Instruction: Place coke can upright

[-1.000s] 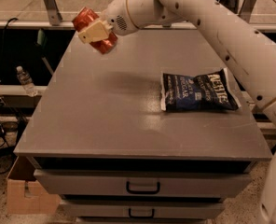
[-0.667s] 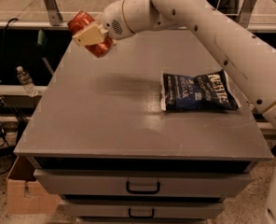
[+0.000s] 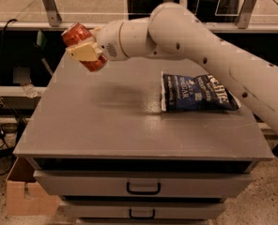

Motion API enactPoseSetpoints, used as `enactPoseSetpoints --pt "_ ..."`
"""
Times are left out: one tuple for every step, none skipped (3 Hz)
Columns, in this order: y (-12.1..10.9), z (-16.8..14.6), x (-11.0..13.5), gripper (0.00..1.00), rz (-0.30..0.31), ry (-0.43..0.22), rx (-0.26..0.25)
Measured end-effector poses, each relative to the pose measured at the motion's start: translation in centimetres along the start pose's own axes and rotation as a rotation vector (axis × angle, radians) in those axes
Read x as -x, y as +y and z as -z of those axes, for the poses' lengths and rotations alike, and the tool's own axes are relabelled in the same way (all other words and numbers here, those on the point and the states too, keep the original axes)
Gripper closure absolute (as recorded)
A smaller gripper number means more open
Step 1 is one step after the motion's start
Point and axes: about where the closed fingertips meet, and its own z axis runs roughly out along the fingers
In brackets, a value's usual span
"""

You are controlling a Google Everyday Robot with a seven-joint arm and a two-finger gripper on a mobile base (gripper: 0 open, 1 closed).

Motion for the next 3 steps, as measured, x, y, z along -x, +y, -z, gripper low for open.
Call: enactPoseSetpoints --pt "1.5 0.9 -1.1 1.0 -0.011 -0.054 -0.032" --pt "2.6 1.7 -2.3 1.0 -0.027 -0.094 -0.03" --pt "2.8 1.6 -2.1 1.0 -0.024 -0.103 -0.023"
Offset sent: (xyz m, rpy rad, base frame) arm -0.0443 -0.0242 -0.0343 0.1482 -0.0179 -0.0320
